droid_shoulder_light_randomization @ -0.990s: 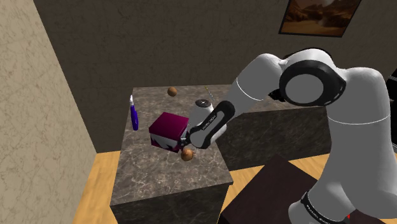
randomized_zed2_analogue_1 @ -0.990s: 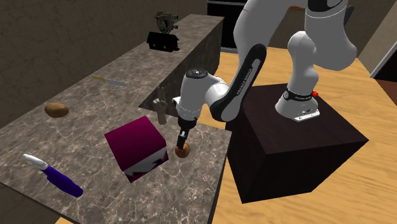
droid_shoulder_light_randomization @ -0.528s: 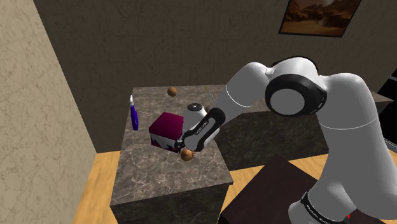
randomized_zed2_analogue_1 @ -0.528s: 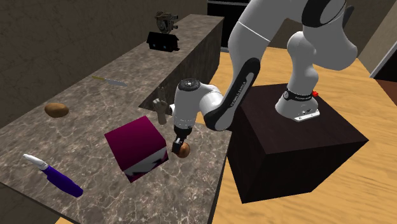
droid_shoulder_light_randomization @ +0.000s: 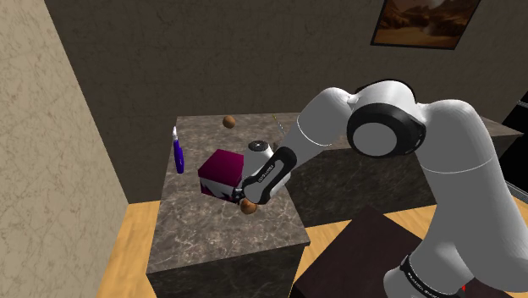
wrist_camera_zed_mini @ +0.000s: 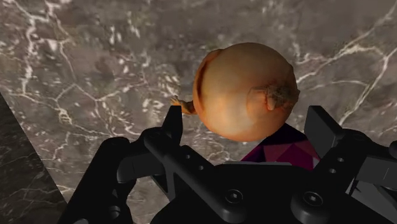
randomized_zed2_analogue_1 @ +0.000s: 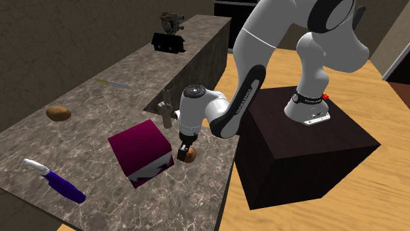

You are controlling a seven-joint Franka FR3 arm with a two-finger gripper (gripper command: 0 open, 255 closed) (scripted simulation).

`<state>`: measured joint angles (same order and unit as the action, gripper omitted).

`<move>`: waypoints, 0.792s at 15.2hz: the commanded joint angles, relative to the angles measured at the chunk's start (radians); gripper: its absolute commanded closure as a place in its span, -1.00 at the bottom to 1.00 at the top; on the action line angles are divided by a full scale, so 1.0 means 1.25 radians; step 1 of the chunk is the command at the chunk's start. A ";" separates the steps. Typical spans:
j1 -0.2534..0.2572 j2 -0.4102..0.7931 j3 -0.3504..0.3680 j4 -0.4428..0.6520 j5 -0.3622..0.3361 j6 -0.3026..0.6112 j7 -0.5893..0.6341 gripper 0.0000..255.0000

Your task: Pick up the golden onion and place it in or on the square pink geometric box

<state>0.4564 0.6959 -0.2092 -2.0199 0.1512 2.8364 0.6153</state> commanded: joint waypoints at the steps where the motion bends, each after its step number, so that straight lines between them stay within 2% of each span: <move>1: 0.000 0.000 0.000 0.000 0.000 0.000 0.000 -1.00; 2: 0.000 0.000 0.000 0.000 0.000 0.000 0.000 1.00; 12: 0.002 -0.010 -0.003 -0.004 -0.002 -0.006 0.001 1.00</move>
<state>0.4575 0.6910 -0.2109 -2.0210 0.1503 2.8328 0.6157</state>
